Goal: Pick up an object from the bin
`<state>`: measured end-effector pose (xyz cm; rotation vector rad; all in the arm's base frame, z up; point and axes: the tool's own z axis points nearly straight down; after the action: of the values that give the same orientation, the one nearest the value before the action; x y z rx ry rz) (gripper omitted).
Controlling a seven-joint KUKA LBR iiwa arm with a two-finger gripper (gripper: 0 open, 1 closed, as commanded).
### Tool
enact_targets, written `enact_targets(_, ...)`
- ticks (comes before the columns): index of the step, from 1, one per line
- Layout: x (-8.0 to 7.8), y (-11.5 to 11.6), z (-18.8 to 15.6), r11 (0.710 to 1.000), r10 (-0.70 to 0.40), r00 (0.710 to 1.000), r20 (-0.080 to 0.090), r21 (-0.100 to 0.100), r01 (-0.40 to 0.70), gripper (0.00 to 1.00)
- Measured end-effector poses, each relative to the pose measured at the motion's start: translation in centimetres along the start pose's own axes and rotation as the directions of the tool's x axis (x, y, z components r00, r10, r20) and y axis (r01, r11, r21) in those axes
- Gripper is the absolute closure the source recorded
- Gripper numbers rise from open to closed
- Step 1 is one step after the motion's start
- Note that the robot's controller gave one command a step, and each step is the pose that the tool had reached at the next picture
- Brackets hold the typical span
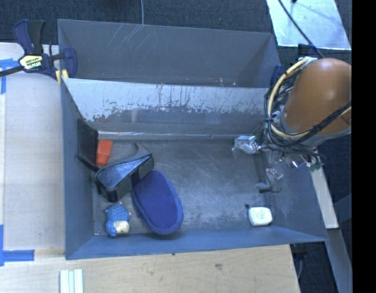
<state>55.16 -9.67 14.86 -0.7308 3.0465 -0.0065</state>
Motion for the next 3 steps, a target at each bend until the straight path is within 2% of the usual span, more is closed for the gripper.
enact_targets(1,0.9,6.1,7.3,1.0,-0.014,1.0,-0.011,-0.013,0.014,0.0)
enact_targets(2,6.6,0.5,7.8,0.999,0.05,0.999,-0.007,-0.003,-0.05,0.0)
enact_targets(3,6.4,-1.0,0.1,0.982,0.191,0.982,0.0,0.0,-0.191,0.0)
